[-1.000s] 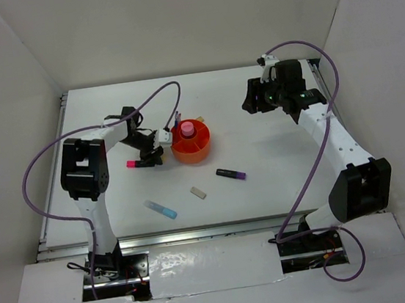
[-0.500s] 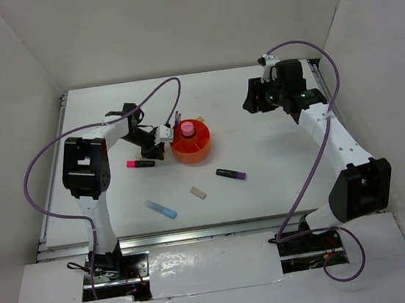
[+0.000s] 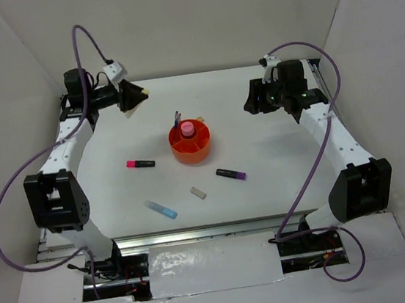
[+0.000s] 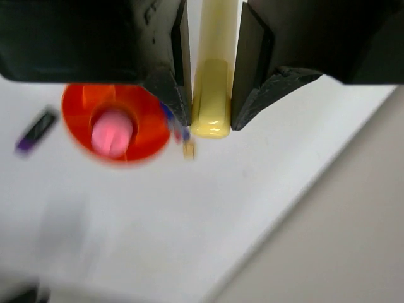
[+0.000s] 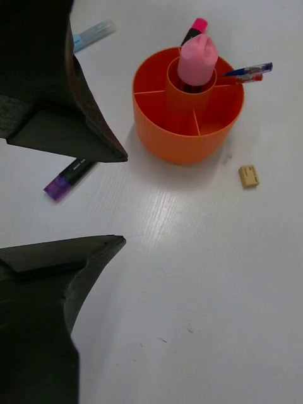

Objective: Sort the stationery into containers
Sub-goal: Pick up the pen from the center of the board, then place the pen in the storage box.

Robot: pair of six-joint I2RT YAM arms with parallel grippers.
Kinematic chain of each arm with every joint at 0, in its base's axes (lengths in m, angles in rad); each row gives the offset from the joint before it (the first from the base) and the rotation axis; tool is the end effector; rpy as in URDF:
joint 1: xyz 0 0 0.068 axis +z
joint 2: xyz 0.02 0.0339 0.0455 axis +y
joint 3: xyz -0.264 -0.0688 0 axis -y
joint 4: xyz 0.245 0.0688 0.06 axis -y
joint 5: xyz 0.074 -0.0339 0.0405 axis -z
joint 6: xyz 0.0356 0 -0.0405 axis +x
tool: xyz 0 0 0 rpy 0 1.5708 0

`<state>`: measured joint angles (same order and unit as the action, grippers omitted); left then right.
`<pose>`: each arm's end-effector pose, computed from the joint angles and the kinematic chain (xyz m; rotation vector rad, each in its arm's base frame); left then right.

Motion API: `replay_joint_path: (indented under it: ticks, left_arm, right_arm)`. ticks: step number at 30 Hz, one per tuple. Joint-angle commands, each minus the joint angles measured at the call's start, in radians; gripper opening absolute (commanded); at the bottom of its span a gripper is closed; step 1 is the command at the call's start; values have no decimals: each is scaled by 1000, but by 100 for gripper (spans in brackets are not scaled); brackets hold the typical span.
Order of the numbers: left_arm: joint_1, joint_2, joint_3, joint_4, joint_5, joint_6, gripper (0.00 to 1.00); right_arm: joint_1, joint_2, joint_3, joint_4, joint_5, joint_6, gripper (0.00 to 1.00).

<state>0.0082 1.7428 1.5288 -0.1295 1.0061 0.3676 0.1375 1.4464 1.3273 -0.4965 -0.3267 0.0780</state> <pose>0.4052 -0.0268 0.3489 0.9419 1.5382 -0.6879 0.3209 0.0559 0.3437 -0.2508 2.1745 0.4788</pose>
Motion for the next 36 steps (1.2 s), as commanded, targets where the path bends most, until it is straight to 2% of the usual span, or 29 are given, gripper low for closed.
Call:
replay_joint_path:
  ticks: [1,2,3,4,5,7,16,21,27,36]
  left_arm:
    - [-19,-84,-218,797,37,-699,0]
    - [-27,-89,-254,1082,25,-840,2]
    - [-36,-75,-256,1167,10,-878,2]
    - [-63,-59,-219,1132,14,-881,2]
    - [-76,-13,-194,1156,35,-948,3]
    - [-108,41,-144,1301,49,-1060,4]
    - [-244,211,-50,1419,-12,-1128,0]
    - [-270,349,14,1573,-1,-1254,0]
    - [-283,432,63,1622,-14,-1291,0]
    - [-289,492,36,1720,-4,-1349,0]
  right_arm:
    - [-15,-11,19,3,-15,8,57]
    - [-15,-11,16,3,-15,9,57]
    - [-15,-9,18,6,-21,12,57]
    - [-16,-6,18,1,-20,11,57]
    - [-16,-4,19,3,-25,12,57]
    - [-19,-1,16,6,-26,16,57]
    - [-27,9,10,7,-35,16,57]
    - [-33,26,13,-2,-49,16,57]
    - [-38,37,15,-11,-58,6,57]
    - [-44,65,19,-17,-69,-3,57]
